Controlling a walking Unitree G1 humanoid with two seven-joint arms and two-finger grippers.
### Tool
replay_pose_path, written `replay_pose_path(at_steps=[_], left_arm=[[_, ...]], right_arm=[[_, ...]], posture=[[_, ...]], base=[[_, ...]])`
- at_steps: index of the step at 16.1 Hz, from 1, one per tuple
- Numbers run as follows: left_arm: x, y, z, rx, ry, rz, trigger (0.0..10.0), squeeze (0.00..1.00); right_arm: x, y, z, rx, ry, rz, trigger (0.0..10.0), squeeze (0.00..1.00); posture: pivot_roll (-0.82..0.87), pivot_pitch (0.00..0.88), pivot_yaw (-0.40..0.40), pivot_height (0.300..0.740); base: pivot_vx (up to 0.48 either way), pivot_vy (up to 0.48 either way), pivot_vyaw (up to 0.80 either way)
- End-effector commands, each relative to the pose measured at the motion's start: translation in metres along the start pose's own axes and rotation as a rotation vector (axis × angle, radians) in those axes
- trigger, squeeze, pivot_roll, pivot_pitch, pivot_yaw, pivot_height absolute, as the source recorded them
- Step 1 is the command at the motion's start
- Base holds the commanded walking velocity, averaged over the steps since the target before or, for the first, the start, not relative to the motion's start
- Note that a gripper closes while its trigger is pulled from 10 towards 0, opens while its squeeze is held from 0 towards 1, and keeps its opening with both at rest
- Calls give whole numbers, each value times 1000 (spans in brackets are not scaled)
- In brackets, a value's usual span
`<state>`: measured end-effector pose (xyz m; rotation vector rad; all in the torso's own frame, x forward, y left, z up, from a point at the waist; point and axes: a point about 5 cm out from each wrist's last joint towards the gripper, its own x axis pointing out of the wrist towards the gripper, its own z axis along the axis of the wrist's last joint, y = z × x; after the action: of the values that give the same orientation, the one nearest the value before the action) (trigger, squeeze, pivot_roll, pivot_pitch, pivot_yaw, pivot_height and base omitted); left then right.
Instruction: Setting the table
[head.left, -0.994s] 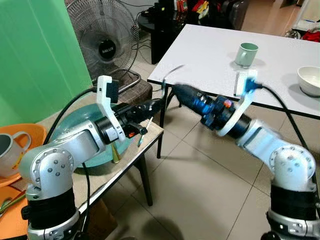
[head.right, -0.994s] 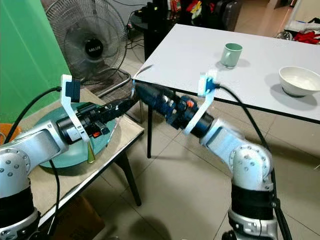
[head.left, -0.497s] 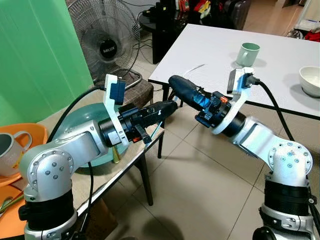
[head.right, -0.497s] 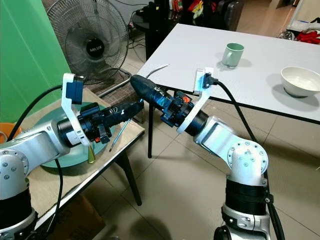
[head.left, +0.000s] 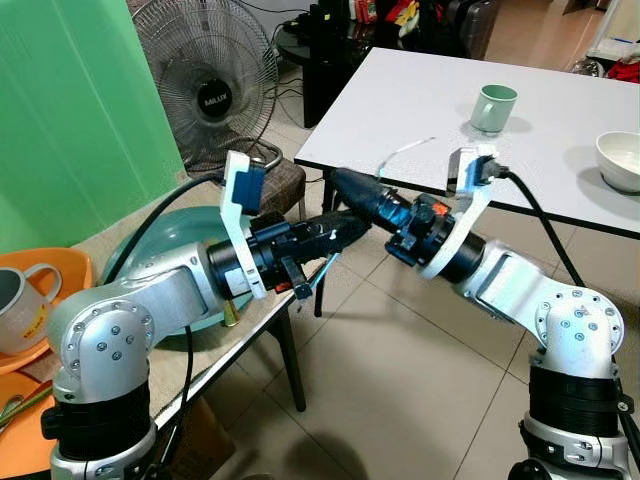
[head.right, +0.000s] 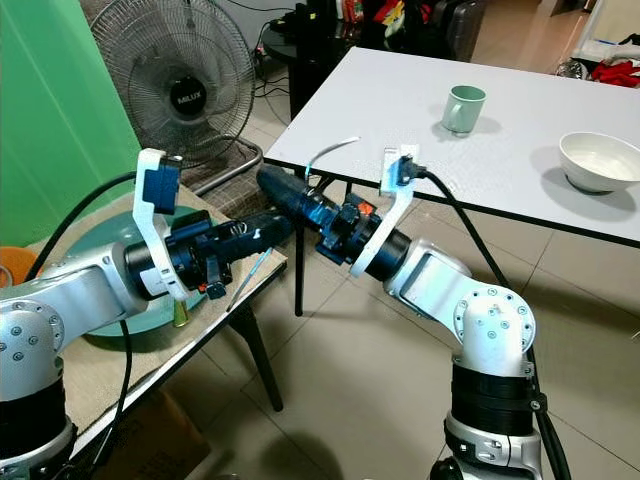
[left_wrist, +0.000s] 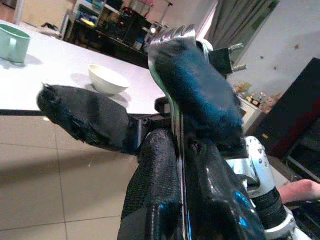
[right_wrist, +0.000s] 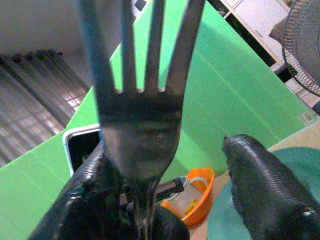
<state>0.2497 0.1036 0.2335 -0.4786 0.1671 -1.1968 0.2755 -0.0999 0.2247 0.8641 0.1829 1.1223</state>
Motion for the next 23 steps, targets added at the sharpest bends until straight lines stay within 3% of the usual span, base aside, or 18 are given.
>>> replay_pose_path(at_steps=[1,12,13,14,15,16,23], left_arm=[[2,-5,4,22,-5,-41,0,0],[1,-7,4,39,31,-57,0,0],[1,-6,5,45,30,-54,2784,0],[2,-4,5,49,30,-33,10000,0],[3,-3,5,42,29,-30,10000,0],[3,-3,5,36,28,-37,10000,1000],[-1,-4,5,45,24,-41,10000,1000]], right_arm=[[0,4,-1,-16,16,-1,0,0],[-3,3,2,-28,-24,-20,0,0],[-3,3,2,-30,-28,-22,0,0],[-3,3,3,-30,-35,-23,0,0],[-3,3,3,-30,-37,-23,0,0],[-3,2,3,-32,-41,-25,0,0],[-3,1,6,-42,-64,-39,0,0]], posture=[[-64,0,36,740],[-68,0,50,740],[-70,0,53,740],[-70,0,55,740],[-70,0,55,740],[-70,0,56,740],[-66,0,54,740]], base=[[0,0,0],[0,0,0],[0,0,0],[0,0,0],[0,0,0],[0,0,0],[0,0,0]])
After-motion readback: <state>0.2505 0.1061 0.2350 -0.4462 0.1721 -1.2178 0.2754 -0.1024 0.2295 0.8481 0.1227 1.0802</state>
